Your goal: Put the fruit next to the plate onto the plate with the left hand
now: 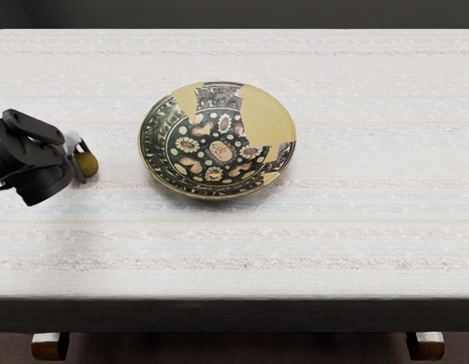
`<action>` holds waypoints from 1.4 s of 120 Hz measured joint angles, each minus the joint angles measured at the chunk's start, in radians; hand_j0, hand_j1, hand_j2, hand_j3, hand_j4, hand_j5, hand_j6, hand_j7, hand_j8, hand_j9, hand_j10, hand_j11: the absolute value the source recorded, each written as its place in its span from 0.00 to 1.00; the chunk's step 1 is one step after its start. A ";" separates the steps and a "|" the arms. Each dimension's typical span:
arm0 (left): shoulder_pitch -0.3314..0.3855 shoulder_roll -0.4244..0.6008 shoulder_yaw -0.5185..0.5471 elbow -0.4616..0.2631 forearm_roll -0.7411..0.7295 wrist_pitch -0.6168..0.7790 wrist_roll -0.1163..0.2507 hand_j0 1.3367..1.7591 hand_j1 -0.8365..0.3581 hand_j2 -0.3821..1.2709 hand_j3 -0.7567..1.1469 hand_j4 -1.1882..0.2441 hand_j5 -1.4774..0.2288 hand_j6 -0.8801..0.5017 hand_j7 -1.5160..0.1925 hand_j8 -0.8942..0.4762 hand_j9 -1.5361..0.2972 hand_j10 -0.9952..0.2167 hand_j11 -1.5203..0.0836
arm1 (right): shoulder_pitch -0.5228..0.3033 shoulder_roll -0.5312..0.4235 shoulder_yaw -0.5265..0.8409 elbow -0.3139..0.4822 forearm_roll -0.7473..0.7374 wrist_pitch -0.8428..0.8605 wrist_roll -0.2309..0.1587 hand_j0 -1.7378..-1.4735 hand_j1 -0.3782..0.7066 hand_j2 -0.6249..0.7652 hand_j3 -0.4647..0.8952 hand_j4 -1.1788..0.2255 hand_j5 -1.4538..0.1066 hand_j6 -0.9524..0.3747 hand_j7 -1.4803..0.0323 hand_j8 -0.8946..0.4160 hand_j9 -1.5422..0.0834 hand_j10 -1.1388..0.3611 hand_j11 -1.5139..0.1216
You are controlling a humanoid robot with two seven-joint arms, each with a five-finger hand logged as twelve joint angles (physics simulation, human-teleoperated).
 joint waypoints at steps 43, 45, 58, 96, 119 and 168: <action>-0.160 0.052 -0.006 0.000 -0.052 -0.002 0.004 0.69 0.24 0.52 0.40 0.66 0.16 0.53 0.19 0.40 0.16 0.37 0.15 | 0.000 0.000 0.000 0.000 0.000 0.000 0.000 0.30 0.04 0.45 0.34 0.83 0.92 0.71 0.97 0.67 0.94 0.75 0.92; -0.168 0.055 -0.009 0.000 -0.052 -0.002 0.005 0.68 0.24 0.52 0.40 0.66 0.15 0.53 0.19 0.40 0.16 0.35 0.15 | 0.000 0.000 0.000 0.000 0.000 0.000 0.000 0.30 0.04 0.45 0.34 0.83 0.92 0.71 0.97 0.67 0.94 0.75 0.92; -0.206 0.057 -0.061 0.000 -0.049 0.000 0.006 0.67 0.20 0.48 0.40 0.68 0.16 0.54 0.18 0.38 0.16 0.29 0.15 | 0.000 0.000 0.000 0.000 0.000 0.000 0.000 0.30 0.04 0.45 0.34 0.83 0.92 0.71 0.97 0.67 0.94 0.75 0.92; -0.218 0.018 -0.269 0.003 -0.028 -0.052 0.005 0.66 0.22 0.43 0.40 0.63 0.19 0.50 0.19 0.32 0.16 0.18 0.16 | 0.000 0.000 0.000 0.000 0.000 0.000 0.000 0.30 0.04 0.45 0.34 0.83 0.92 0.71 0.97 0.67 0.94 0.75 0.92; -0.205 -0.038 -0.402 0.003 0.005 -0.061 0.007 0.65 0.21 0.42 0.40 0.63 0.19 0.50 0.19 0.30 0.15 0.17 0.16 | 0.000 0.000 0.000 0.000 0.000 0.000 0.000 0.30 0.04 0.45 0.34 0.83 0.92 0.71 0.97 0.67 0.94 0.75 0.92; -0.154 -0.064 -0.523 0.005 0.044 -0.096 0.007 0.63 0.20 0.46 0.40 0.63 0.18 0.50 0.18 0.28 0.15 0.16 0.15 | 0.000 0.000 0.000 0.000 0.000 0.000 0.000 0.30 0.04 0.45 0.34 0.83 0.92 0.71 0.97 0.67 0.94 0.75 0.92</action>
